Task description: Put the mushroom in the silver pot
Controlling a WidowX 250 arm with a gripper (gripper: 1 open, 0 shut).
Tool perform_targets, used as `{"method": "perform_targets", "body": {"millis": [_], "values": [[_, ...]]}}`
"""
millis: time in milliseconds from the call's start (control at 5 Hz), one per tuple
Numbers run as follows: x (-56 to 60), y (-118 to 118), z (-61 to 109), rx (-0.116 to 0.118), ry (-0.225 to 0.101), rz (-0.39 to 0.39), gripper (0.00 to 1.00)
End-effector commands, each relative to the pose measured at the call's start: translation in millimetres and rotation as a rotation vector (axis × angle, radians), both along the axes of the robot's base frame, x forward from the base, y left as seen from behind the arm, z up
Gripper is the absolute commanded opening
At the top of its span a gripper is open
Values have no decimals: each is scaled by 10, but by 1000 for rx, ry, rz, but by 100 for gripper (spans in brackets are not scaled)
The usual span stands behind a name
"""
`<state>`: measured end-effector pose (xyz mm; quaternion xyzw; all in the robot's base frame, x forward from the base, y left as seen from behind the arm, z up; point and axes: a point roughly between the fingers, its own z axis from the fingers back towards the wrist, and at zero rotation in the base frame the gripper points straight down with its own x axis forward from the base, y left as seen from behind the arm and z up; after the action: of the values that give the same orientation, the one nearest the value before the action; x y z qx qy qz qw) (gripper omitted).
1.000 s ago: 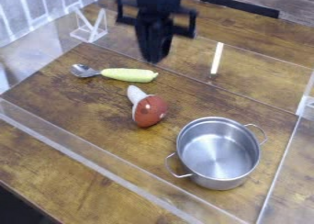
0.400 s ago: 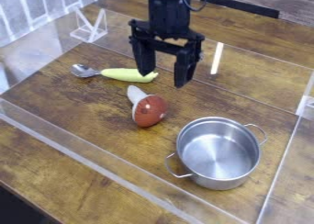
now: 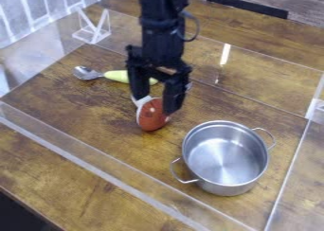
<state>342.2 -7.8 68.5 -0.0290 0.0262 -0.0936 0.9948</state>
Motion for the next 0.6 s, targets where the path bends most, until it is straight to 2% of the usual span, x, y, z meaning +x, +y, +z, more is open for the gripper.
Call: {"method": "perform_targets", "body": {"millis": [0,200,400], "values": [[51,-29,83,-3,-52,24,100],[62,-105,28,-11,-47,45,0],[45,-27,-19,-14,-48,27,0]]}}
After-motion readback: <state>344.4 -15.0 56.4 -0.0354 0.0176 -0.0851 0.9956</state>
